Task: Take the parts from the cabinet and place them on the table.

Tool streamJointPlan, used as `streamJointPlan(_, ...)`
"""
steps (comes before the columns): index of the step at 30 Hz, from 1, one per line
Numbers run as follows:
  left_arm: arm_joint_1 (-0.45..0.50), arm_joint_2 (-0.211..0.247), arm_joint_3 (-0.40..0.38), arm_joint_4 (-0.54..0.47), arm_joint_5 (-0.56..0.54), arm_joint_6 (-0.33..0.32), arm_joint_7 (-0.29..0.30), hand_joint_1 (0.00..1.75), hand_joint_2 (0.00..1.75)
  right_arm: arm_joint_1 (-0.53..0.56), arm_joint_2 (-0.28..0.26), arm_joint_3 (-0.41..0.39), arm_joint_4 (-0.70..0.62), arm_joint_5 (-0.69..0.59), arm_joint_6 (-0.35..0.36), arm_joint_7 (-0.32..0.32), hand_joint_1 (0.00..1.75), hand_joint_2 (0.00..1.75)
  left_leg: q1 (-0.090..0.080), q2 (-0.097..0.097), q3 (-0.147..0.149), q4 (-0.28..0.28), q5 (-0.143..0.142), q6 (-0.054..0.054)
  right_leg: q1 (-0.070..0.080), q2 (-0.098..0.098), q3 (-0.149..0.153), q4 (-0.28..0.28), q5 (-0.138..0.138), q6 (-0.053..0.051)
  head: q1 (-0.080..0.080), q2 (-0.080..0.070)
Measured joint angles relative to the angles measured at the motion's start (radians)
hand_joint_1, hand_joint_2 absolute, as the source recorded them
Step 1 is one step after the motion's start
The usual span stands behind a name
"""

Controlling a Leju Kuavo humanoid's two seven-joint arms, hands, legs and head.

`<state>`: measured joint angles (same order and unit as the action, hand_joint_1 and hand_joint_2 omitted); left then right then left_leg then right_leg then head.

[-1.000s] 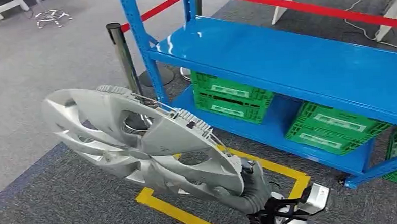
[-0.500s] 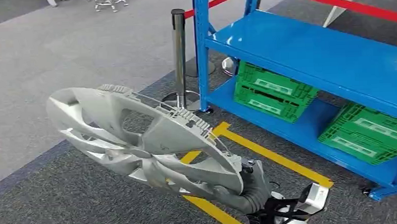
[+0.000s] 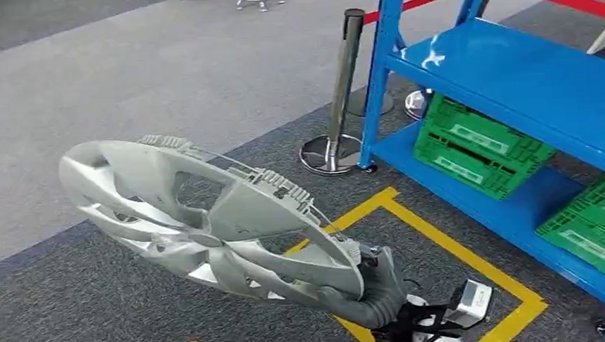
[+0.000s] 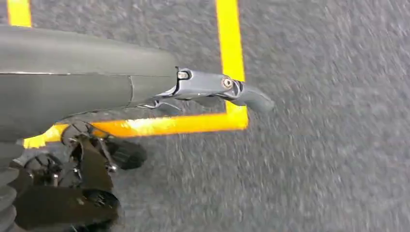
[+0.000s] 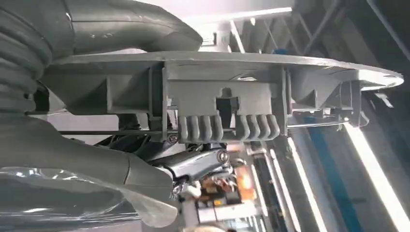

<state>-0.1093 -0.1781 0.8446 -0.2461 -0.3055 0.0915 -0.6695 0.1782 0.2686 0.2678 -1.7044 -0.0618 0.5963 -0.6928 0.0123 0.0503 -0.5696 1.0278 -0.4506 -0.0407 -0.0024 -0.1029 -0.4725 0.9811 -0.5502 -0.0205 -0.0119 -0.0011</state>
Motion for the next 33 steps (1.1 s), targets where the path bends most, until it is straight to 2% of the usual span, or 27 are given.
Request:
streamJointPlan(1,-0.002,0.000,-0.001,0.000,-0.001,0.000,0.000,0.00,1.75,0.000,0.000,0.000,0.000,0.000,-0.001,0.000,1.75,1.75,-0.015,0.026,0.014,-0.022,-0.013,0.013,0.005,-0.009,-0.011,0.001,0.000,0.007,0.000,0.000)
streamJointPlan(2,-0.002,0.000,-0.001,0.000,-0.002,0.001,0.000,0.00,1.75,-0.001,0.000,0.001,0.000,0.000,-0.001,0.000,1.75,1.75,-0.019,0.021,0.007,-0.020,-0.006,0.027,0.005,-0.016,-0.012,-0.002,0.001,0.014,0.005,0.000)
streamJointPlan(5,0.000,0.000,-0.001,0.000,-0.008,0.006,0.000,0.00,1.75,-0.001,0.000,0.005,0.000,0.000,-0.003,0.000,1.75,1.75,-0.024,-0.008,-0.002,-0.033,-0.003,0.050,0.003,-0.045,0.002,-0.008,0.006,0.035,0.000,0.000)
streamJointPlan(6,0.001,-0.001,-0.001,0.000,-0.008,0.007,0.001,0.00,1.75,-0.003,-0.001,0.006,0.000,0.000,-0.005,0.000,1.75,1.75,-0.014,-0.018,0.003,-0.049,0.008,0.059,-0.001,0.008,-0.013,0.005,-0.015,0.042,0.002,0.000)
streamJointPlan(7,-0.001,0.000,-0.002,0.000,-0.010,0.008,0.001,0.00,1.75,-0.003,-0.002,0.006,0.000,0.001,-0.006,0.000,1.75,1.75,-0.014,-0.027,0.001,-0.053,0.012,0.064,-0.002,0.062,-0.028,0.041,-0.041,0.042,0.004,0.000)
streamJointPlan(8,-0.004,0.000,-0.003,0.000,-0.013,0.012,0.001,0.00,1.75,-0.003,-0.004,0.006,0.000,0.001,-0.007,0.000,1.75,1.75,-0.015,-0.039,-0.004,-0.052,0.016,0.070,-0.002,0.086,-0.061,0.113,-0.080,0.039,0.007,0.000)
streamJointPlan(9,-0.005,0.000,-0.005,0.000,-0.021,0.015,0.001,0.00,1.75,0.000,-0.005,0.005,0.000,0.001,-0.008,-0.001,1.75,1.75,-0.017,-0.053,-0.007,-0.052,0.017,0.072,-0.001,0.097,-0.107,0.209,-0.118,0.038,0.008,0.000)
streamJointPlan(10,-0.005,-0.002,-0.008,0.000,-0.026,0.018,0.002,0.00,1.75,0.002,-0.006,0.005,0.000,0.005,-0.013,0.000,1.75,1.75,-0.020,-0.066,-0.010,-0.052,0.019,0.075,0.000,0.101,-0.146,0.283,-0.140,0.036,0.007,0.000)
streamJointPlan(11,-0.004,-0.002,-0.008,0.000,-0.031,0.018,0.003,0.00,1.75,0.006,-0.008,0.006,0.000,0.009,-0.018,0.000,1.75,1.75,-0.023,-0.080,-0.012,-0.050,0.021,0.076,0.001,0.102,-0.172,0.324,-0.141,0.034,0.008,0.000)
streamJointPlan(12,-0.004,-0.002,-0.008,0.000,-0.034,0.018,0.003,0.00,1.75,0.009,-0.010,0.006,0.000,0.012,-0.024,0.000,1.75,1.75,-0.025,-0.095,-0.012,-0.049,0.022,0.076,0.001,0.102,-0.171,0.309,-0.114,0.030,0.007,0.000)
streamJointPlan(14,-0.003,-0.002,-0.009,0.000,-0.035,0.017,0.004,0.00,1.75,0.009,-0.011,0.009,0.000,0.016,-0.033,0.000,1.75,1.75,-0.026,-0.124,-0.013,-0.042,0.022,0.075,0.002,0.116,-0.113,0.172,-0.022,0.022,0.007,0.000)
streamJointPlan(15,-0.003,-0.002,-0.009,0.000,-0.037,0.016,0.004,0.00,1.75,0.009,-0.012,0.013,-0.002,0.016,-0.040,0.000,1.75,1.75,-0.026,-0.136,-0.014,-0.038,0.022,0.074,0.002,0.152,-0.071,0.080,0.025,0.017,0.008,0.000)
streamJointPlan(16,-0.004,-0.003,-0.009,0.000,-0.038,0.016,0.004,0.00,1.75,0.008,-0.013,0.016,-0.003,0.016,-0.044,0.000,1.75,1.75,-0.030,-0.148,-0.020,-0.032,0.022,0.070,-0.001,0.204,-0.053,0.036,0.021,0.015,0.007,0.000)
streamJointPlan(17,-0.006,-0.002,-0.009,0.000,-0.039,0.015,0.004,0.00,1.75,0.009,-0.013,0.021,-0.005,0.014,-0.047,0.000,1.75,1.75,-0.029,-0.161,-0.030,-0.023,0.023,0.065,-0.006,0.194,-0.046,0.020,0.019,0.018,0.005,0.000)
streamJointPlan(20,0.003,-0.002,-0.009,0.000,-0.040,0.013,0.004,0.00,1.75,0.009,-0.013,0.027,-0.008,0.015,-0.049,0.000,1.75,1.75,-0.022,-0.195,-0.047,-0.026,0.040,0.043,-0.001,0.164,-0.049,0.022,0.029,0.008,0.006,0.000)
streamJointPlan(21,0.004,0.005,-0.009,0.000,-0.041,0.014,0.004,0.00,1.75,0.008,-0.013,0.029,-0.008,0.015,-0.052,0.000,1.75,1.75,-0.023,-0.179,-0.052,-0.018,0.032,0.042,-0.009,0.145,-0.048,0.016,0.035,0.003,0.007,0.000)
streamJointPlan(22,0.003,0.001,-0.009,0.001,-0.041,0.014,0.003,0.00,1.75,0.008,-0.013,0.031,-0.009,0.015,-0.055,0.000,1.75,1.75,-0.028,-0.121,-0.065,0.013,0.004,0.034,-0.008,0.134,-0.047,0.015,0.037,0.000,-0.004,0.000)
streamJointPlan(23,0.000,0.001,-0.009,0.001,-0.041,0.014,0.003,0.00,1.75,0.008,-0.013,0.033,-0.012,0.013,-0.056,0.000,1.75,1.75,-0.024,-0.088,-0.094,0.078,-0.037,0.024,-0.005,0.115,-0.048,0.015,0.037,-0.004,-0.007,0.000)
streamJointPlan(25,-0.001,0.000,-0.009,0.001,-0.042,0.015,0.003,0.00,1.75,0.009,-0.013,0.033,-0.014,0.011,-0.059,-0.001,1.75,1.75,-0.012,-0.064,-0.164,0.246,-0.115,0.012,-0.003,0.081,-0.050,0.015,0.035,-0.006,-0.007,0.000)
streamJointPlan(26,0.000,0.000,-0.009,0.002,-0.043,0.015,0.003,0.00,1.75,0.009,-0.013,0.034,-0.014,0.011,-0.060,0.000,1.75,1.75,-0.006,-0.062,-0.181,0.292,-0.127,0.007,-0.003,0.065,-0.051,0.015,0.035,-0.005,-0.007,0.000)
streamJointPlan(27,0.001,0.000,-0.009,0.002,-0.043,0.015,0.003,0.00,1.75,0.010,-0.013,0.034,-0.014,0.011,-0.061,0.000,1.75,1.75,-0.001,-0.061,-0.173,0.287,-0.117,0.004,-0.003,0.052,-0.052,0.015,0.034,-0.004,-0.007,0.000)
streamJointPlan(28,0.002,0.000,-0.009,0.002,-0.043,0.016,0.003,0.00,1.75,0.009,-0.013,0.034,-0.014,0.011,-0.062,0.000,1.75,1.75,0.002,-0.057,-0.145,0.240,-0.089,0.002,-0.003,0.039,-0.051,0.015,0.033,-0.002,-0.007,0.000)
streamJointPlan(29,0.002,0.000,-0.009,0.002,-0.044,0.016,0.003,0.00,1.75,0.009,-0.013,0.036,-0.016,0.010,-0.062,0.000,1.75,1.75,0.004,-0.048,-0.097,0.156,-0.049,0.001,-0.003,0.026,-0.049,0.015,0.031,0.001,-0.007,0.000)
streamJointPlan(30,0.001,0.000,-0.009,0.002,-0.044,0.017,0.002,0.00,1.75,0.009,-0.013,0.038,-0.018,0.010,-0.062,0.000,1.75,1.75,0.003,-0.028,-0.044,0.063,-0.011,0.003,-0.003,0.016,-0.046,0.015,0.029,0.004,-0.007,0.000)
streamJointPlan(31,0.000,-0.001,-0.009,0.002,-0.044,0.018,0.002,0.00,1.75,0.008,-0.013,0.039,-0.021,0.010,-0.062,0.000,1.75,1.75,-0.002,0.028,-0.007,-0.011,0.000,0.008,-0.001,0.008,-0.043,0.015,0.026,0.008,-0.008,0.000)
streamJointPlan(32,-0.004,-0.002,-0.009,0.002,-0.045,0.018,0.001,0.00,1.75,0.008,-0.014,0.040,-0.024,0.009,-0.063,-0.001,1.75,1.75,-0.017,0.043,-0.002,-0.023,-0.008,0.022,0.006,-0.003,-0.046,0.018,0.023,0.014,-0.007,0.000)
streamJointPlan(33,-0.005,-0.003,-0.009,0.002,-0.045,0.018,-0.001,0.00,1.75,0.008,-0.014,0.040,-0.025,0.008,-0.064,-0.001,1.75,1.75,-0.018,0.030,-0.009,-0.022,-0.007,0.032,0.006,-0.011,-0.045,0.017,0.023,0.019,-0.004,0.000)
